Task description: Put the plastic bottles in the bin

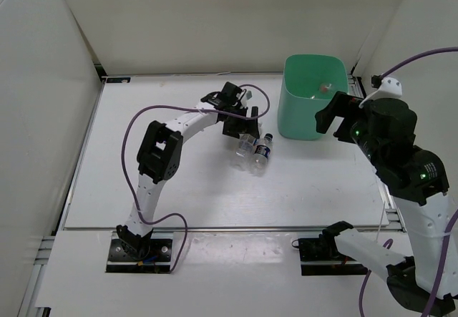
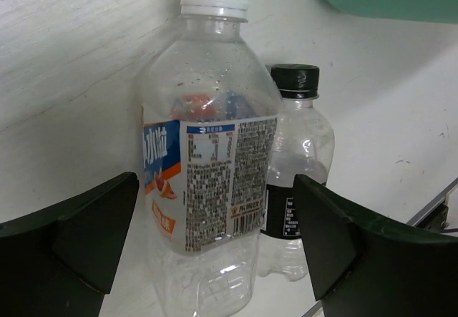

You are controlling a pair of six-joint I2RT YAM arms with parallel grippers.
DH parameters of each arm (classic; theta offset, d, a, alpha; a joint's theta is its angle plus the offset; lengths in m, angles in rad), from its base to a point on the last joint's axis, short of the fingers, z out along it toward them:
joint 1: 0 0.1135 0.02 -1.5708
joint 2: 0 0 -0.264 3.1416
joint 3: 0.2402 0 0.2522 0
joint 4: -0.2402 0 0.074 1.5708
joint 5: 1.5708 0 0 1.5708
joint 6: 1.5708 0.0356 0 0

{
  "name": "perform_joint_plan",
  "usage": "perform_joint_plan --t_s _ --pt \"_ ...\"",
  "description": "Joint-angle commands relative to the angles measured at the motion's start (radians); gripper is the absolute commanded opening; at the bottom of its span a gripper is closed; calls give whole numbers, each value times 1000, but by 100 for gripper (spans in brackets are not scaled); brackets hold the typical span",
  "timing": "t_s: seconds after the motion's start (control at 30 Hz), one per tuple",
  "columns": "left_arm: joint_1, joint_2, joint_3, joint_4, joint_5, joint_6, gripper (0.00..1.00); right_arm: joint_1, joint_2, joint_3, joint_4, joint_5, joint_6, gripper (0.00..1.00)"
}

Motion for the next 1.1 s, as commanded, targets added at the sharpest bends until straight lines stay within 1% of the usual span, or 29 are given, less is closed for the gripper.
perform_joint_plan --t_s 0.0,0.1,0.17,0.2,0.33,0.43,0.53,0.57,0.67,0.7,0.77,0.8,0.83,0.9,0.93,0.97,1.03,1.07 --pt "6 10 33 24 35 15 100 6 -14 2 -19 9 -19 100" --pt "6 33 13 24 46 6 100 6 -14 -7 -32 9 -19 100" --pt "6 44 13 24 55 6 96 6 -14 -7 -41 9 -19 100" --pt "6 53 2 24 55 6 91 6 -14 -7 -41 9 -19 100" --pt "6 53 2 24 55 -3 82 6 -14 -7 -41 9 -19 100" --pt "6 16 2 24 44 -3 73 6 -14 -36 -50 9 -10 100" --pt "6 -36 36 24 30 -26 68 6 -14 -64 -50 9 -1 100" --pt "-4 -51 46 12 20 -37 62 6 -14 -64 -50 9 26 100" --pt "-4 -120 91 -9 -40 -64 56 -3 -14 -64 -50 31 51 100" --pt "-4 -151 130 -9 -75 -65 53 -3 -14 -64 -50 31 62 100" --pt "-4 -175 187 -20 -103 -83 53 -3 -14 -64 -50 31 62 100" --pt "8 -185 221 -37 -120 -92 51 -3 -14 -64 -50 31 62 100" --pt "18 -200 284 -37 -120 -103 50 -3 -14 -73 -59 31 72 100" --pt "56 -200 348 -37 -109 -152 50 -3 -14 -82 -59 31 85 100" --pt "65 -200 437 -37 -109 -164 50 -3 -28 -82 -59 31 99 100" --pt "65 -185 485 -37 -99 -185 50 -3 -42 -82 -70 31 109 100" --pt "79 -163 589 0 -62 -204 50 -3 -68 -92 -81 40 119 100" --pt "79 -149 608 64 -53 -213 53 -3 -68 -104 -81 40 119 100"
